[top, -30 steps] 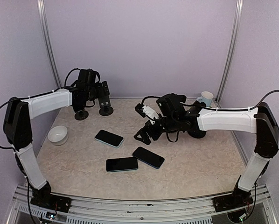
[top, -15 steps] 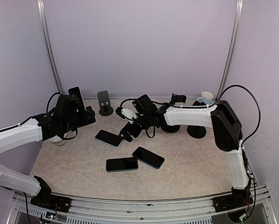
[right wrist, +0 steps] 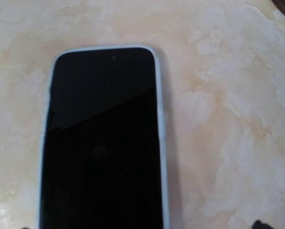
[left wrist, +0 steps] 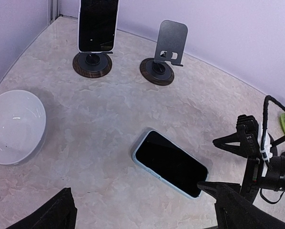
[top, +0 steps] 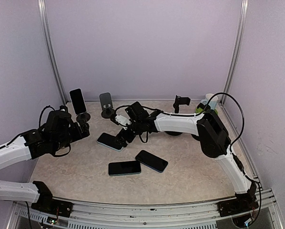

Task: Place the phone on the phone stand
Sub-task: Pick up the phone at the center of the board.

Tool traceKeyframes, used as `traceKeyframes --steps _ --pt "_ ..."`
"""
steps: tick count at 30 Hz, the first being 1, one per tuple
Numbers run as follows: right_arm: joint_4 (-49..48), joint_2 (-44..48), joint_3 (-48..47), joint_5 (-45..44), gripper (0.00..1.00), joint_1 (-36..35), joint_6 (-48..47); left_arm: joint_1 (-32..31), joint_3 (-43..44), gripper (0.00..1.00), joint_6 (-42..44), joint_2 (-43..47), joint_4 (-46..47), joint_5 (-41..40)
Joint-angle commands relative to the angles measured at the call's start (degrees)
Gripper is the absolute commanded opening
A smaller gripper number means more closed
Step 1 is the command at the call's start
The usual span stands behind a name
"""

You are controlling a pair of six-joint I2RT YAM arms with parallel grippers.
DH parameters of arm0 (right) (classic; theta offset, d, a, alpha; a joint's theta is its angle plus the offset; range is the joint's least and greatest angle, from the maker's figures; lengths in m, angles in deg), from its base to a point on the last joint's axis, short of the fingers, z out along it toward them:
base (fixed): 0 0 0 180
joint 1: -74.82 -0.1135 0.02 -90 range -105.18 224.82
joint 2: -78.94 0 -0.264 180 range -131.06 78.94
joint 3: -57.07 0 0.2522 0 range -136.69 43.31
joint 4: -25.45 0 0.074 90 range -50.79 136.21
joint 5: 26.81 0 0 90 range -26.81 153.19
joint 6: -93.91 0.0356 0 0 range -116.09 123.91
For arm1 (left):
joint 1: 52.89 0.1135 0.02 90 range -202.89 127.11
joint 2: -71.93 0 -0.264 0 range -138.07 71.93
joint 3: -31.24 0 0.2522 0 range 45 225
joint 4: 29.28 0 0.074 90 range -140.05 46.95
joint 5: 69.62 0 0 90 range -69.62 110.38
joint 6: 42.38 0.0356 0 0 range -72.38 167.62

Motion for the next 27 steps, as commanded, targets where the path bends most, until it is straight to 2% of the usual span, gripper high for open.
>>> traceKeyframes --steps 1,7,13,27 --pt "-0.32 -2.89 -2.73 -1.36 1.00 -0.48 0.01 -0.62 -0.26 0.99 -0.64 -0.14 0.07 -1.11" --pt "-0.86 -3.98 -2.35 0.09 1.00 -0.56 0.35 -1.06 -0.26 0.99 -0.49 -0.85 1.22 -1.17" --pt "-2.86 -2.43 2.47 3.67 1.00 -1.60 -0.27 -1.44 -1.21 0.99 -1.02 -0.76 1.64 -1.35" --pt "-2.95 -1.42 3.93 6.65 1.00 -2.22 4.54 -2.86 -1.27 0.99 -1.50 -3.12 3.29 -1.43"
